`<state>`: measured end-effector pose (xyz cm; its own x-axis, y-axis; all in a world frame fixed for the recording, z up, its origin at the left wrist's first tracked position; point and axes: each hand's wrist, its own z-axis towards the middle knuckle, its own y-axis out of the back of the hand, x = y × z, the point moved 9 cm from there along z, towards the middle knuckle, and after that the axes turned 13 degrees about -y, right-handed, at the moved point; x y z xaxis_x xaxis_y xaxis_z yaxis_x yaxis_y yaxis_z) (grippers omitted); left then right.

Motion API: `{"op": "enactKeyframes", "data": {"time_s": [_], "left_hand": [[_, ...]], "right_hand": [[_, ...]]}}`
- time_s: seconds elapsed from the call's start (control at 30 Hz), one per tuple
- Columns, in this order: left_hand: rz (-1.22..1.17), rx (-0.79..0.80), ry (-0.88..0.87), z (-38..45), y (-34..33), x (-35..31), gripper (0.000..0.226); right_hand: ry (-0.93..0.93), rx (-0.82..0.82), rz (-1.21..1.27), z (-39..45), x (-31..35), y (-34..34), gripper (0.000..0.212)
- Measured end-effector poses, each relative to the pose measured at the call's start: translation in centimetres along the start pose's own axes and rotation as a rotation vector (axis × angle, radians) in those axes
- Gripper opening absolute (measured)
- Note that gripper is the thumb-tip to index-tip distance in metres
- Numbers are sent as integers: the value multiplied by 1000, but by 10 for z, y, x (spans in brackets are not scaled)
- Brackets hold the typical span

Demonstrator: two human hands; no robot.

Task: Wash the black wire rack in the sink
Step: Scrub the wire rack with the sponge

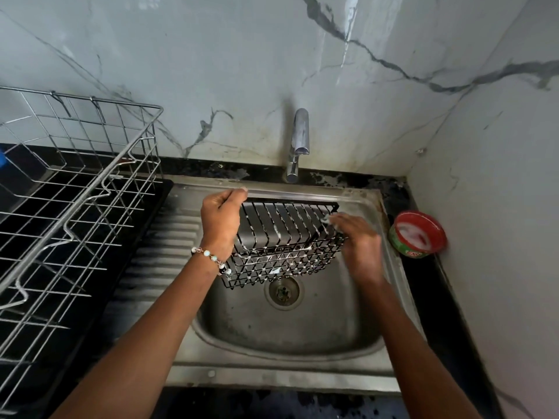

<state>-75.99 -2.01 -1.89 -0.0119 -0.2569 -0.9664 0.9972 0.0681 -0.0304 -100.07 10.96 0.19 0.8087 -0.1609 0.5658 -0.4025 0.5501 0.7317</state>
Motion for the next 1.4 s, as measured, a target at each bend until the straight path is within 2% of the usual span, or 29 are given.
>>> {"op": "enactKeyframes", "data": {"time_s": [0.1,0.17,0.23,0.33,0.4,0.53,0.63,0.7,0.87,0.93,1.03,1.13,1.3,1.4], "left_hand": [[-4,-12,46,-4,-1,5,55],[-6,-24,74,-6,-2,9,50],[-5,-27,81,-7,-5,9,45],[-5,-8,69,-8,-9,4,32],[-11,2,79,-7,-6,4,35],[-51,8,131,-4,6,9,33],[-69,-18,163,-4,11,15,35],[-75,-30,190,-6,11,19,37],[-90,-121,290,-12,15,31,38],[-86,-130,312,-12,13,34,38],[-65,-118,304,-11,7,32,41],[-50,-90,290,-9,-2,31,41],[-34,-79,291,-10,-11,31,45],[-39,-97,321,-10,-8,35,54]], "right_hand": [[-185,15,-72,9,-18,0,62],[-221,5,-79,8,-1,-6,60],[-83,18,-7,0,38,-17,61],[232,122,100,-21,98,-28,59],[327,159,125,-18,104,-24,59],[100,47,84,18,37,-2,59],[-175,-17,80,34,-15,11,53],[-394,20,69,32,-45,7,41],[-798,37,416,4,-94,-6,31],[-900,-11,454,3,-116,1,28],[-941,-173,372,13,-149,34,13],[-940,-302,226,19,-165,73,16],[-914,-91,-94,29,-177,74,22],[-787,-105,-221,36,-154,64,22]]}}
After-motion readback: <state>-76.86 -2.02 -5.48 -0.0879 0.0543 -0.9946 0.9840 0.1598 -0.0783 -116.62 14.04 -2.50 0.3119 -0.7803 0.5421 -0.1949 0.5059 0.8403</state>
